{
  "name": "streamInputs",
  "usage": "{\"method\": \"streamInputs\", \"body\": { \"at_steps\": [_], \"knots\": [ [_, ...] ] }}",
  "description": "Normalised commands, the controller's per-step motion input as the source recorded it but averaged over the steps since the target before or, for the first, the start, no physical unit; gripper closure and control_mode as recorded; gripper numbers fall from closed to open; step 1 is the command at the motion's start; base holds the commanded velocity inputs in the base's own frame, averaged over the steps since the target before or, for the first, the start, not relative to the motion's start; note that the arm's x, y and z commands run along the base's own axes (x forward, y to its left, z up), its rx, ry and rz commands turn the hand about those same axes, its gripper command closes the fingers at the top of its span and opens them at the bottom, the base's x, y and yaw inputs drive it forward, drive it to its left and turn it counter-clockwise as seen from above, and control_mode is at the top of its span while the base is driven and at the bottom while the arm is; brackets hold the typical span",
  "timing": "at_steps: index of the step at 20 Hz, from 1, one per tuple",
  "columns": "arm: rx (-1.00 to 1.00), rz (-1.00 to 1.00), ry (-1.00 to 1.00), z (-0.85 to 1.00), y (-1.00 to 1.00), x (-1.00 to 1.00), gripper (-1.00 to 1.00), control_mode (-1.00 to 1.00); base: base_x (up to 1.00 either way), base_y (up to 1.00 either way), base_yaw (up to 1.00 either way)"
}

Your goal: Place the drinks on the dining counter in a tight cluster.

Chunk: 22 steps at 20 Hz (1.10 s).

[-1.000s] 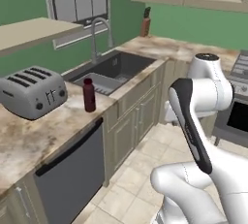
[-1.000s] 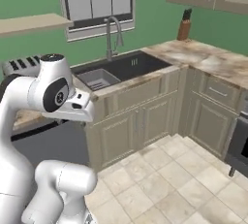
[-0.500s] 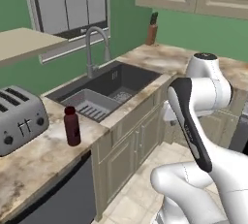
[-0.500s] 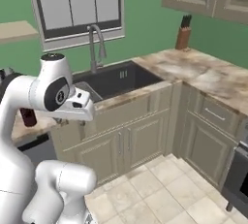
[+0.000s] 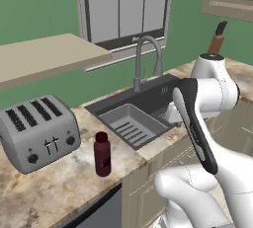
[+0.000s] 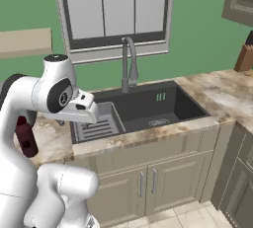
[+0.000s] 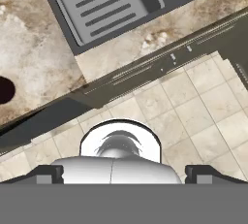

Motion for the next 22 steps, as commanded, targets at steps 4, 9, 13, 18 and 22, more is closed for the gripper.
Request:
{"method": "streamInputs", "body": {
  "at_steps": [4,9,13,18,22],
  "knots": [
    [0.00,0.00,0.00,0.00,0.00,0.00,-1.00,1.00,0.46,0.09,0.55],
    [0.00,0.00,0.00,0.00,0.00,0.00,-1.00,1.00,0.06,0.49,0.50],
    [0.00,0.00,0.00,0.00,0.00,0.00,-1.00,1.00,0.02,0.54,0.45],
    [0.00,0.00,0.00,0.00,0.00,0.00,-1.00,1.00,0.21,0.29,0.23],
    [0.00,0.00,0.00,0.00,0.00,0.00,-1.00,1.00,0.31,0.00,0.02]
  ]
}}
